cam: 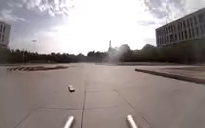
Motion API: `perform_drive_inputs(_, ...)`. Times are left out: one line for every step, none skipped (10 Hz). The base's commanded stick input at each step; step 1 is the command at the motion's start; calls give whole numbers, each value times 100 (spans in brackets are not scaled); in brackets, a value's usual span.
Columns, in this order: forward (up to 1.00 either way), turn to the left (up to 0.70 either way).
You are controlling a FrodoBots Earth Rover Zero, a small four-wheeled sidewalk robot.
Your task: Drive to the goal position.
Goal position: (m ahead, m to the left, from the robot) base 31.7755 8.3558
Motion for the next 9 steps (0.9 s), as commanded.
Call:
perform_drive_inputs(100,0)
perform_drive_inputs(100,0)
perform_drive_inputs(100,0)
perform_drive_inputs(100,0)
perform_drive_inputs(100,14)
perform_drive_inputs(100,38)
perform_drive_inputs(100,40)
perform_drive_inputs(100,40)
perform_drive_inputs(100,0)
